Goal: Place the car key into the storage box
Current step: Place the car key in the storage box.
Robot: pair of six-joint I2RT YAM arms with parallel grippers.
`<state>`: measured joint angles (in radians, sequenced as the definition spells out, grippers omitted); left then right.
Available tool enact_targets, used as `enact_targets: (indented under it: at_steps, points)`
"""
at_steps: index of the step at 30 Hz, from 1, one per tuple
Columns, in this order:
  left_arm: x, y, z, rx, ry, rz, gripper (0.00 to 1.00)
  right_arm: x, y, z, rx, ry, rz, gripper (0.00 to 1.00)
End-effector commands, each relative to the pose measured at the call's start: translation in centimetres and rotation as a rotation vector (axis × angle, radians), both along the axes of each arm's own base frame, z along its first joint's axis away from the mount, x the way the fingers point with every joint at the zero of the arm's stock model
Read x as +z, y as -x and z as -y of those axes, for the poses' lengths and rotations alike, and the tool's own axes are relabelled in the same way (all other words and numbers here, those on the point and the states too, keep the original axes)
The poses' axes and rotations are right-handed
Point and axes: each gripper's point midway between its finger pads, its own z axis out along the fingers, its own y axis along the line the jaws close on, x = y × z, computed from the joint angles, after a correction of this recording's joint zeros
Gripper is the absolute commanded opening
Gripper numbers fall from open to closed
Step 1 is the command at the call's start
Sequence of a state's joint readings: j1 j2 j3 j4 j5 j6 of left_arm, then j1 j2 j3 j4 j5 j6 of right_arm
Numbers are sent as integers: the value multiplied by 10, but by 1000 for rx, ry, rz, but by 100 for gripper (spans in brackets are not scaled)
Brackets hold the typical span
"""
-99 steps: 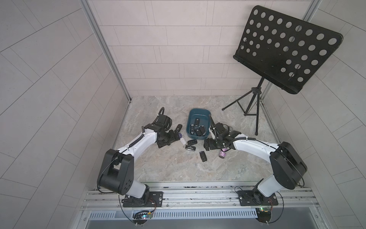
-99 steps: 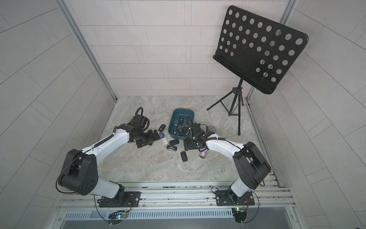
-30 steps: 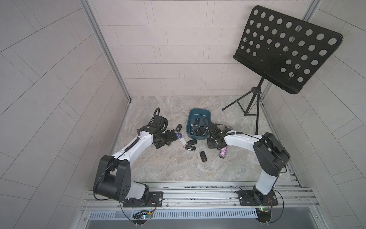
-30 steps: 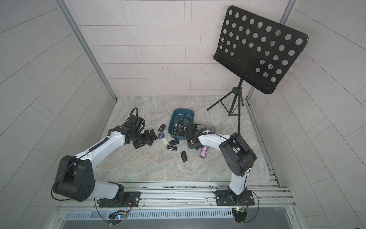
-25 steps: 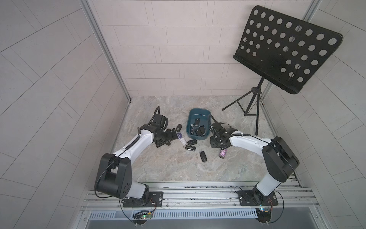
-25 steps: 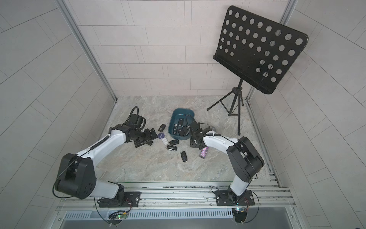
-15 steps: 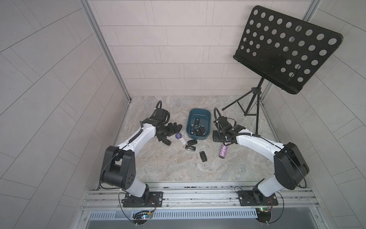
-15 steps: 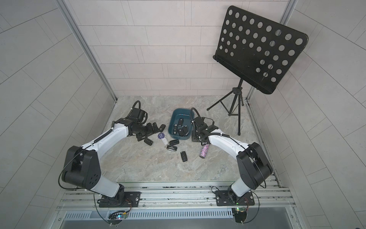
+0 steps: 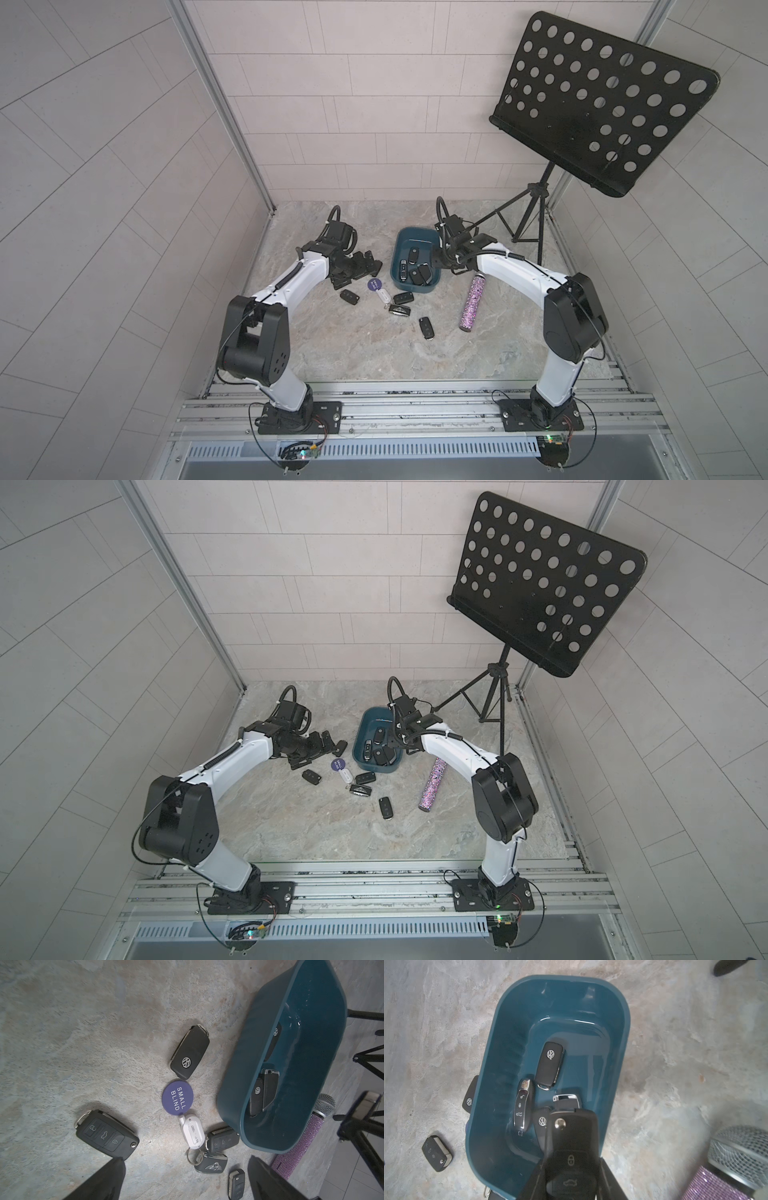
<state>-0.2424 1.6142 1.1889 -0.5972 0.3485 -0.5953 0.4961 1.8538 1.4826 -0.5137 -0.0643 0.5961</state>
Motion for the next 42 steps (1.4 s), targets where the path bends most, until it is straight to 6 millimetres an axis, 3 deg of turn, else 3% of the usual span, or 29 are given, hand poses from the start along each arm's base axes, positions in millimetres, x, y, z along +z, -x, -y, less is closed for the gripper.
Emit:
enact_targets:
  at_steps: [1, 11, 19, 32, 37, 42]
  points:
    - [3, 1, -2, -9, -6, -2, 100, -4, -15, -5, 12, 22, -15, 30]
    - [21, 9, -16, -56, -85, 21, 100, -44, -56, -13, -54, 81, -67, 30]
    - [24, 10, -20, -78, -113, 13, 100, -62, -77, -9, -129, 108, -72, 30]
    - [20, 10, -16, -84, -95, 4, 100, -86, -89, -5, -144, 126, -120, 33]
    - [21, 9, -17, -86, -105, 2, 100, -91, -88, -6, -151, 121, -130, 38]
    - [23, 9, -20, -83, -117, 7, 100, -85, -87, -6, -153, 104, -136, 57]
